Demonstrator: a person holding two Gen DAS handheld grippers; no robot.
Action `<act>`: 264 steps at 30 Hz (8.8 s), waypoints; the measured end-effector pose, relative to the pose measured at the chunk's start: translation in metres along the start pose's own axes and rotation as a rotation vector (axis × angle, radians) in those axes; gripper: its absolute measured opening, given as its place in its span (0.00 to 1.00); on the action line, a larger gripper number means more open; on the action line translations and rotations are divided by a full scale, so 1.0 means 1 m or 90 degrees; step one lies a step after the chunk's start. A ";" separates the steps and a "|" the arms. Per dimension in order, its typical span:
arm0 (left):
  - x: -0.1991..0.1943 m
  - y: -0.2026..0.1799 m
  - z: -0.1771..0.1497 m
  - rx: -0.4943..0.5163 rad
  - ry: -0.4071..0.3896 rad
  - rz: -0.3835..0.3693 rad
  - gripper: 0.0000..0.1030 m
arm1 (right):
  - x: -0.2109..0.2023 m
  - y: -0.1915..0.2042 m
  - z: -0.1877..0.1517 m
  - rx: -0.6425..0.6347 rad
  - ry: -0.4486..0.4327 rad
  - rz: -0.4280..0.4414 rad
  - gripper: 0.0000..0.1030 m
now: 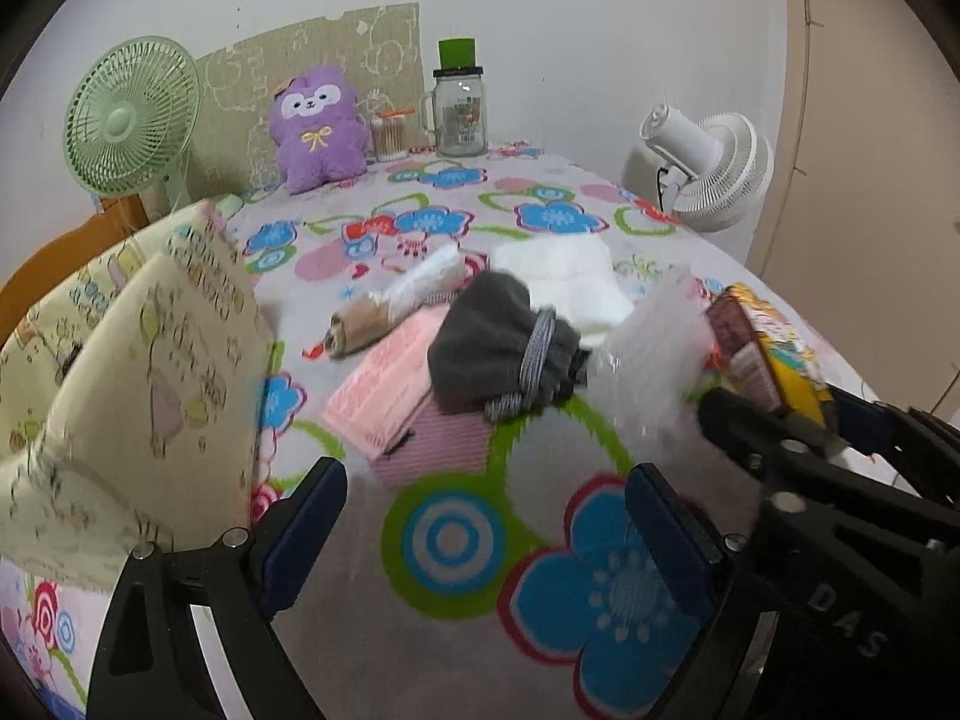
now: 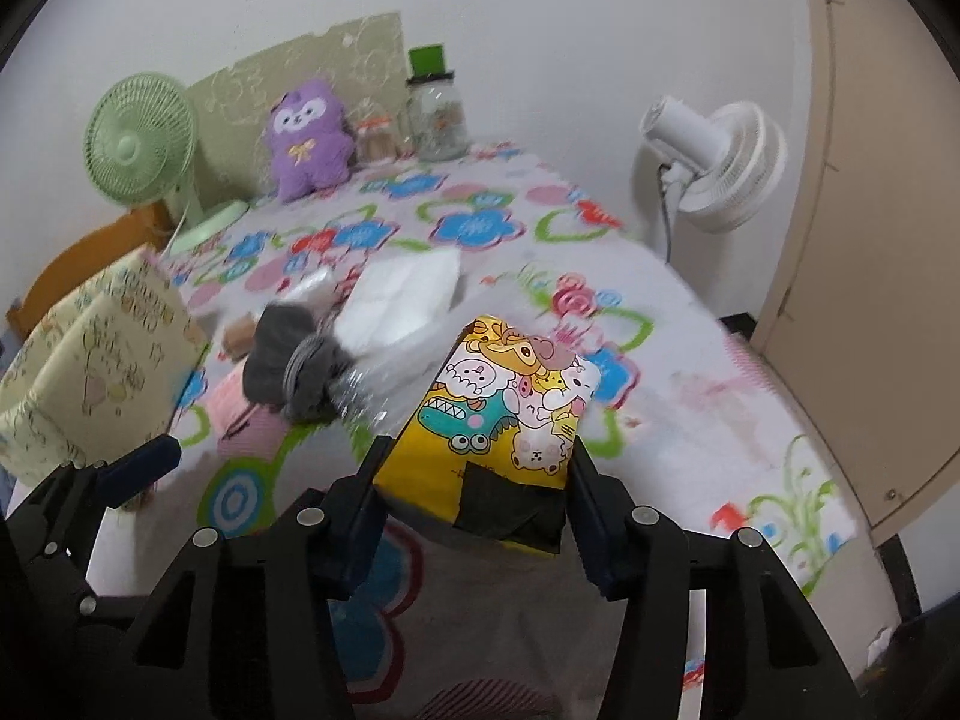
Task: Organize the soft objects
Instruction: 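Carry the cartoon pouch toward the box while the left tool grasps the grey glove, then lift the grey glove with the left tool while the right tool carries the pouch over the box, then lower the glove and pouch into the fabric box and open both tools, then withdraw both tools from the box back over the table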
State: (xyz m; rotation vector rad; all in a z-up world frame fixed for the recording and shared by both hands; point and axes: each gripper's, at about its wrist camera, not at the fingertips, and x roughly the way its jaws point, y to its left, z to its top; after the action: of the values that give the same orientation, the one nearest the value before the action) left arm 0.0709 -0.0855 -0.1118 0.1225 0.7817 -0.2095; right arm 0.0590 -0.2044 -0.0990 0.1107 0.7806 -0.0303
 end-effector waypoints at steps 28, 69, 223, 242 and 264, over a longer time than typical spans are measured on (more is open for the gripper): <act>0.042 -0.004 0.038 0.030 0.014 0.022 0.56 | 0.032 0.007 0.039 -0.012 -0.008 0.020 0.55; -0.055 0.011 0.028 -0.012 -0.069 0.028 0.49 | -0.059 0.040 0.038 -0.052 -0.081 0.043 0.55; -0.121 0.107 0.033 -0.101 -0.084 0.116 0.93 | -0.098 0.142 0.061 -0.166 -0.088 0.146 0.86; -0.107 0.056 0.033 -0.085 -0.094 0.083 0.99 | -0.090 0.087 0.054 -0.135 -0.088 0.128 0.89; -0.054 0.005 0.026 -0.044 -0.047 0.033 0.99 | -0.050 0.031 0.037 -0.114 -0.059 0.078 0.89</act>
State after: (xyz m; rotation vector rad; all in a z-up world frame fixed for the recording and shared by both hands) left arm 0.0529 -0.0778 -0.0547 0.0697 0.7099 -0.1376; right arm 0.0510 -0.1780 -0.0350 -0.0135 0.6803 0.1491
